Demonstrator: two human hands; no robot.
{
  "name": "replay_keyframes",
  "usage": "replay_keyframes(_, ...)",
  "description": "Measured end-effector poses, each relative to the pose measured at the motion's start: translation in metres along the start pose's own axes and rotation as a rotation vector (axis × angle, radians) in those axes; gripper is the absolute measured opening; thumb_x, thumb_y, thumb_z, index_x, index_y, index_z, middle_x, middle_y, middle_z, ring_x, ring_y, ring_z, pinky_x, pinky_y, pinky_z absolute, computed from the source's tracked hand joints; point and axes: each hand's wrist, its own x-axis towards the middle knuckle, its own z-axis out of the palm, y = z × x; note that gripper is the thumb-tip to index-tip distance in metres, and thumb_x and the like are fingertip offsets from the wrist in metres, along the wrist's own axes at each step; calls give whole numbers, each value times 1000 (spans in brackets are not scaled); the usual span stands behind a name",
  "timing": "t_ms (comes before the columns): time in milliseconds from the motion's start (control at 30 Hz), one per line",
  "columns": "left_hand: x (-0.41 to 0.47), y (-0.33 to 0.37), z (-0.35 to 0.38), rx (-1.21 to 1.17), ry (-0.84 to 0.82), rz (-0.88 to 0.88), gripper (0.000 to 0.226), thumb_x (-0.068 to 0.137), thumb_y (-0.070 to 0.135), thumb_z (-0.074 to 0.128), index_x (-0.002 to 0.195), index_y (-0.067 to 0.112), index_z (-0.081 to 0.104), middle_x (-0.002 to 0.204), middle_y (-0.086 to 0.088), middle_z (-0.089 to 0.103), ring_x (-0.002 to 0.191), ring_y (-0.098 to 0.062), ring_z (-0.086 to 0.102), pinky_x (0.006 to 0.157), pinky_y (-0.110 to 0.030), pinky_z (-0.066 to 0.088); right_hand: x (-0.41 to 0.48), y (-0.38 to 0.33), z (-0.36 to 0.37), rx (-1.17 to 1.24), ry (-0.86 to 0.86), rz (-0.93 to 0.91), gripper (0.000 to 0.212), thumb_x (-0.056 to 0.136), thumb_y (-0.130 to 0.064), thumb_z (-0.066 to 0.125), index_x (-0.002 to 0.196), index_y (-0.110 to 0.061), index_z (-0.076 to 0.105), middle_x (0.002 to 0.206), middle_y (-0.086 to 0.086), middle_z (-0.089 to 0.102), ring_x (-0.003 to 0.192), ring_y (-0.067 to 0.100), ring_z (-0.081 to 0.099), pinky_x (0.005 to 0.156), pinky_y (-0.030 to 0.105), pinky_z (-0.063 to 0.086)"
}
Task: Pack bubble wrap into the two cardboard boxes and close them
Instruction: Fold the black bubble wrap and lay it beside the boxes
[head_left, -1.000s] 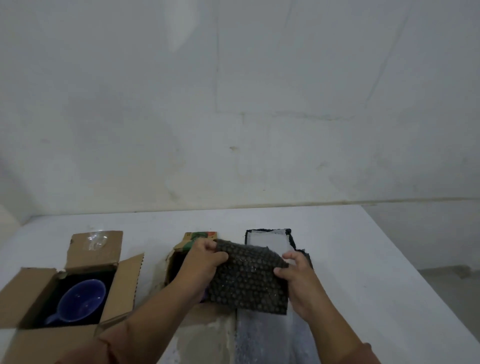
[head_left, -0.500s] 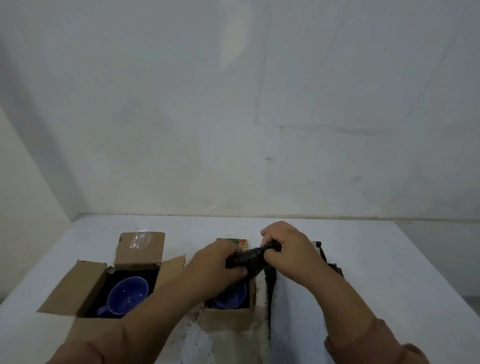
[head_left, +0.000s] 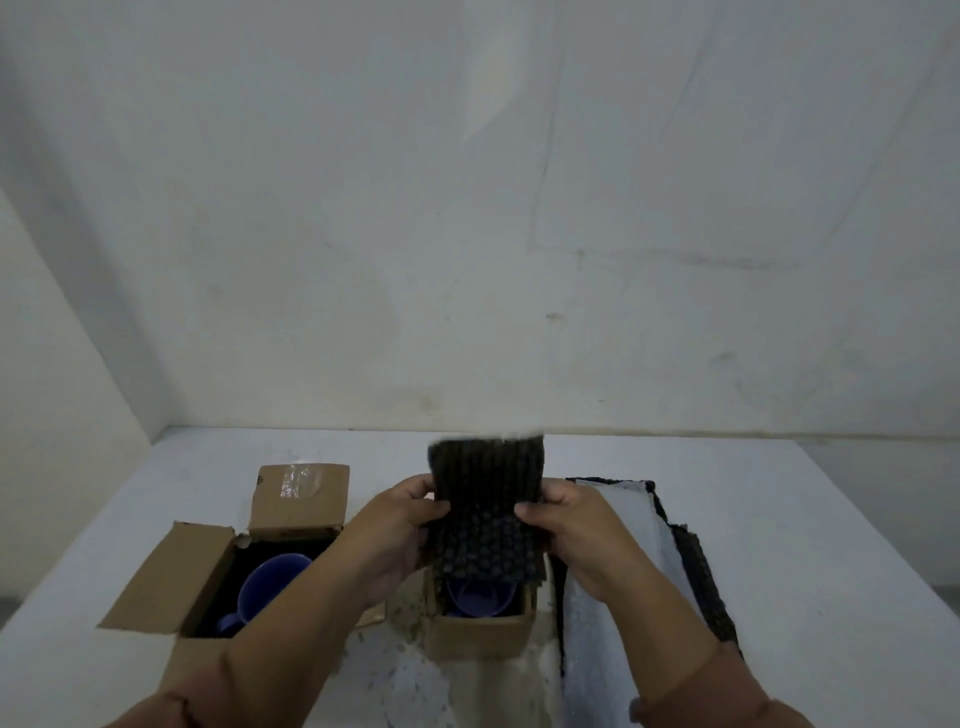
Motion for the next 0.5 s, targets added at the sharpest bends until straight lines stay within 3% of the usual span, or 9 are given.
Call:
replay_keyframes(67,-2,0,-5,22,11,-1,33,95,-1,36,85,7,66,97,-17,67,88,-31,63,64,-36,53,-1,-5,-2,-54,-12,-2,44,87,9,44,73,-17,75,97,10,70,88,20,67,66,23,54)
replay_keyframes(133,-1,-3,-10,6,-2,-16,36,93,5,32,76,9,63,98,-17,64,88,-30,58,62,-34,47,-2,-8,-3,-86,-22,-9,50,86,9,37,67,-17,75,101,13,68,97,24,64,72,25,53)
replay_keyframes(233,-3,-5,-15,35,-102,-39,22,83,26,54,91,10,66,110,-15,63,100,-33,57,74,-39,48,-1,-8,-3,-86,-11,-1,25,85,-8,53,74,-12,75,102,11,68,101,27,61,78,31,51)
replay_keyframes(300,-1,-6,-16,88,-143,-40,26,81,11,61,108,13,59,117,-16,60,108,-35,57,80,-43,51,0,-5,-4,-182,-12,1,13,78,-24,65,86,-18,73,104,4,67,100,23,62,77,32,52)
replay_keyframes(367,2,-9,-15,88,-120,-36,43,86,-9,55,118,19,51,118,-19,58,112,-37,56,80,-42,53,1,1,-7,-222,-97,-16,32,81,-14,66,108,-31,64,116,-1,58,102,22,61,81,33,54)
replay_keyframes(433,4,-12,-14,31,-77,-14,49,87,-13,52,118,23,49,116,-19,61,110,-36,58,75,-38,55,1,6,-8,-179,-156,-4,61,83,2,61,128,-36,46,122,-4,49,107,21,58,85,33,55)
replay_keyframes(500,7,-16,-14,-21,-49,4,42,87,-15,50,113,18,53,108,-18,62,102,-33,61,68,-35,57,2,12,-9,-126,-140,1,56,83,9,59,124,-29,51,117,-3,55,107,18,59,85,31,54)
